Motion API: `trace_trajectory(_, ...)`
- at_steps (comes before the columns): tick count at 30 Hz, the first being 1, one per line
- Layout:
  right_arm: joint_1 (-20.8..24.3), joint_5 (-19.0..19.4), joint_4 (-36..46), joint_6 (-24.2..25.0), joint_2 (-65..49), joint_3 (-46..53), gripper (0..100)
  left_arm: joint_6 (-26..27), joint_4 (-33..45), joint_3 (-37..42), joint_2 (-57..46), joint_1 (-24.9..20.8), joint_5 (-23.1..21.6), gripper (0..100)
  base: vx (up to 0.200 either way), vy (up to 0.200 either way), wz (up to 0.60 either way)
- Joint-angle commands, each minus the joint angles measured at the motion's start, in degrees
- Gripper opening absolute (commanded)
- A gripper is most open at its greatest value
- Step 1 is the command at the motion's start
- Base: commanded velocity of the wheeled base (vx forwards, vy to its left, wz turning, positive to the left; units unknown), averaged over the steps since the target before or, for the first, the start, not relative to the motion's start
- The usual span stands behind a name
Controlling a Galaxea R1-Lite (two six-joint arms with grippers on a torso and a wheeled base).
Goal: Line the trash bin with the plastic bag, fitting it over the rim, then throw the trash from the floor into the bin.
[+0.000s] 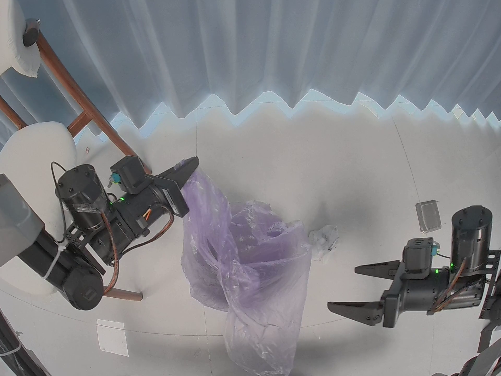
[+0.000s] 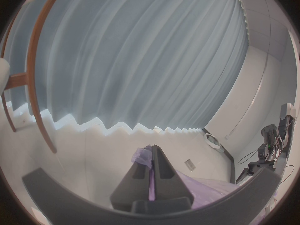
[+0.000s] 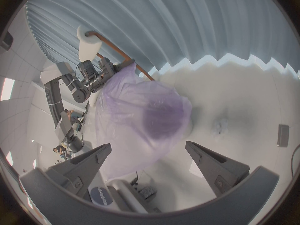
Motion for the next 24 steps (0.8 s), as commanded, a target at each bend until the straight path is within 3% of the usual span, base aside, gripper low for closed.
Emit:
trace_trajectory(1, 3.5, -1.9, -11.4, 0.6, 12.2, -0.9, 100, 1.8, 8.9, 2.2, -10.6, 3.9, 0.6, 0, 0.0, 0.0, 0.0)
trace_trajectory(5, 8.2, -2.2, -14.2, 0.7, 13.4, 0.1, 100, 1.8, 16.2, 3.0, -14.9, 2.3, 0.6, 0, 0.0, 0.0, 0.0)
trace_trajectory(11, 13.7, -4.3, -14.3, 0.4, 13.6, 2.1, 100, 1.8, 16.4, 2.7, -14.2, 1.9, 1.1, 0, 0.0, 0.0, 0.0)
trace_trajectory(16, 17.7, -9.5, -14.9, -1.3, 18.2, 2.3, 100, 1.8, 16.3, 2.4, -12.7, 1.7, 1.0, 0, 0.0, 0.0, 0.0)
trace_trajectory(18, 19.9, -12.8, -18.4, -2.9, 21.4, 1.6, 100, 1.8, 16.3, 2.3, -12.6, 1.7, 1.1, 0, 0.0, 0.0, 0.0)
trace_trajectory(24, 24.2, -16.6, -27.1, -2.6, 27.0, -0.6, 100, 1.8, 16.3, 2.2, -12.0, 1.7, 1.0, 0, 0.0, 0.0, 0.0)
